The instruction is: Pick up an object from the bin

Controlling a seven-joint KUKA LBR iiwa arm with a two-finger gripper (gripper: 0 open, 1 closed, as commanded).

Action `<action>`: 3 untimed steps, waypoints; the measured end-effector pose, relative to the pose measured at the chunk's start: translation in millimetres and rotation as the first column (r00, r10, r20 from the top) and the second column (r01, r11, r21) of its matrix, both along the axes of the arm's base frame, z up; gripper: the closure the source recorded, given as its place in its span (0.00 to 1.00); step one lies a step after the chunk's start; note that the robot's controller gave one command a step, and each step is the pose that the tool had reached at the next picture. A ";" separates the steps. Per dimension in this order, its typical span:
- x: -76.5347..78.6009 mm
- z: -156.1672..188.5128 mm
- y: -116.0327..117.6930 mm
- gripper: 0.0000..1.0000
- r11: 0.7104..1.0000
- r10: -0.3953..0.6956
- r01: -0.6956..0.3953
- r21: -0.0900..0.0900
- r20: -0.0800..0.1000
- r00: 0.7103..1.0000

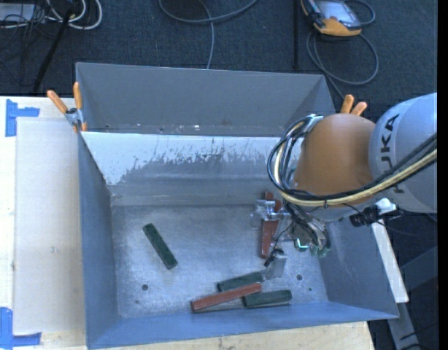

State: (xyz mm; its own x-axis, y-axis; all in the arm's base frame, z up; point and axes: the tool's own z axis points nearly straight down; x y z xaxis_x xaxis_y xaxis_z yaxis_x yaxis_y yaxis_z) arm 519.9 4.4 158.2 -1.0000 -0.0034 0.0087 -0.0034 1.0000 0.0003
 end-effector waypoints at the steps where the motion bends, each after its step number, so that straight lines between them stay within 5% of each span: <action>1: -1.0 81.1 -97.8 0.00 0.995 0.097 -0.096 -0.005 0.015 0.995; 2: -10.2 -60.1 -33.9 0.00 0.962 0.273 -0.273 0.004 0.001 0.962; 3: -32.5 -88.3 5.9 0.00 0.851 0.525 -0.525 -0.001 0.012 0.851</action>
Offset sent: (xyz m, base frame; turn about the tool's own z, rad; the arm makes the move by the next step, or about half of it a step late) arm -0.0021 -0.0926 0.0781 -0.1044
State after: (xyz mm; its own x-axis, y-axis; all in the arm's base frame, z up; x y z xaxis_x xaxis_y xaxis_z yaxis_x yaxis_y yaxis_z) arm 487.4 10.2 70.0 -0.8495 -0.5276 -0.0037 -0.5276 0.8495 -0.0012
